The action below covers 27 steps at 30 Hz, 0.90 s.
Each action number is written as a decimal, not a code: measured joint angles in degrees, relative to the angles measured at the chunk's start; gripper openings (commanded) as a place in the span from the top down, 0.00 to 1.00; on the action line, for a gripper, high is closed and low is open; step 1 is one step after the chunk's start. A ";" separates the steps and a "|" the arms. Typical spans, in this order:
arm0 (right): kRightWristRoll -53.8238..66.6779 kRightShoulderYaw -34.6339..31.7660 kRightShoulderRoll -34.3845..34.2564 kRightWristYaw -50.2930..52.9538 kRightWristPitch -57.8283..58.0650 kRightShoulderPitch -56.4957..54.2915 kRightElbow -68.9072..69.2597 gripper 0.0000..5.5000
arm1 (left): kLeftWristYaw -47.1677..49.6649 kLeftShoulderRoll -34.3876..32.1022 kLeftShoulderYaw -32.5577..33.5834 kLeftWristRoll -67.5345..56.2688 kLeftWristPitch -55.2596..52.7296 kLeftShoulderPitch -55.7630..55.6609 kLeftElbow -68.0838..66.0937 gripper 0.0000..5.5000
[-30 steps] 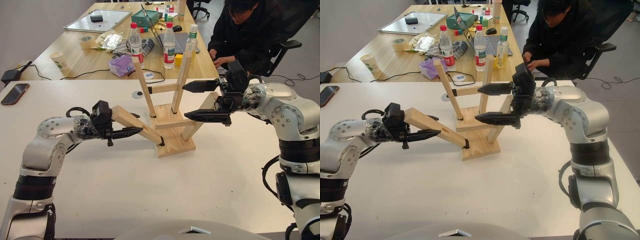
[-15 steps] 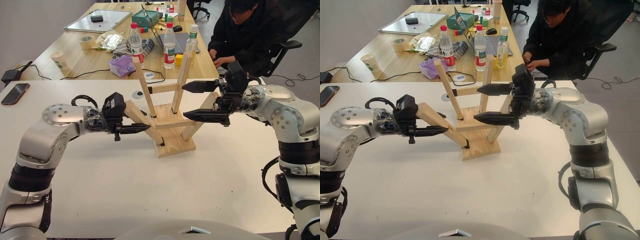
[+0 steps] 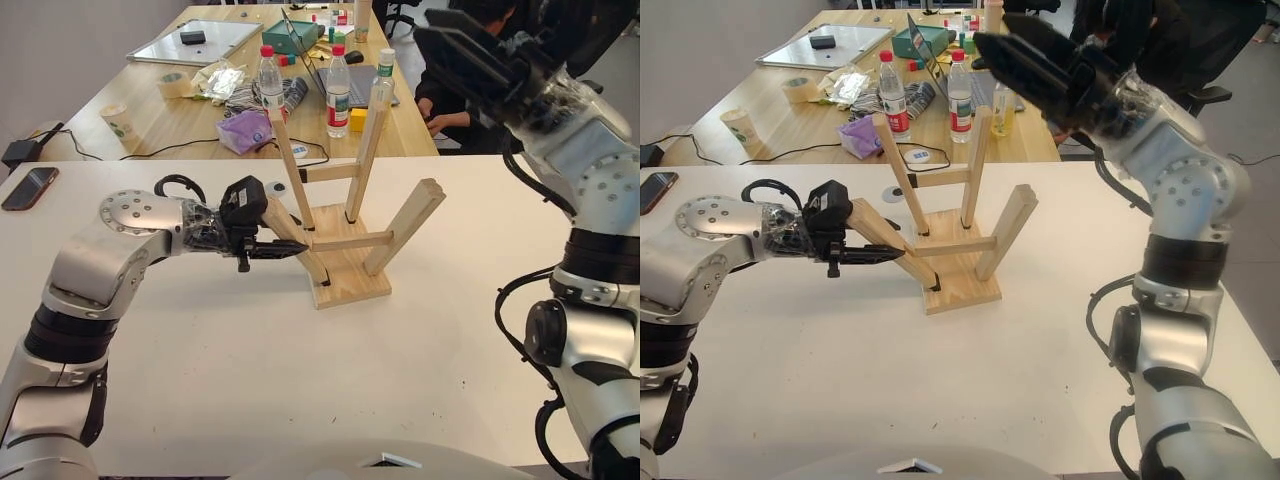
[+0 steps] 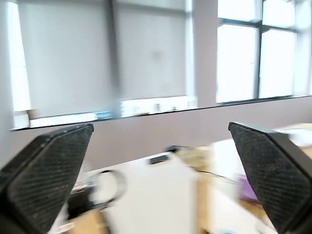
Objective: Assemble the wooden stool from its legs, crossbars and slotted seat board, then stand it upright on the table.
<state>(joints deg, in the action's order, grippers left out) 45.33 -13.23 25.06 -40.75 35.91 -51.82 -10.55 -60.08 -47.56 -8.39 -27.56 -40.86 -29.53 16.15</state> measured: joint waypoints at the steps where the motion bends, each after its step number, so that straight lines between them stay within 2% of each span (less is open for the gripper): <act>1: -2.52 0.41 -0.27 1.40 -2.13 -0.05 -2.88 0.07 | 0.00 0.00 -0.35 0.14 0.00 -0.36 -0.30 0.63; 5: -8.24 3.24 -2.32 2.74 -6.42 1.26 -7.12 0.07 | -0.22 -0.01 -1.51 1.04 -0.03 -1.99 -1.76 0.63; 11: -12.22 7.98 -4.45 1.84 -6.97 9.10 -4.06 0.07 | -0.68 -0.04 -2.28 1.60 0.03 -3.27 -3.66 0.63; 27: -13.39 8.62 -4.68 2.35 -9.12 12.79 -0.01 0.07 | -2.89 0.27 -6.72 2.61 1.05 -7.88 -8.94 0.63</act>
<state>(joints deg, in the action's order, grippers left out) 31.94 -4.61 20.39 -38.40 26.79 -39.03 -10.56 -62.98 -47.29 -15.11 -24.95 -39.81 -37.41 7.21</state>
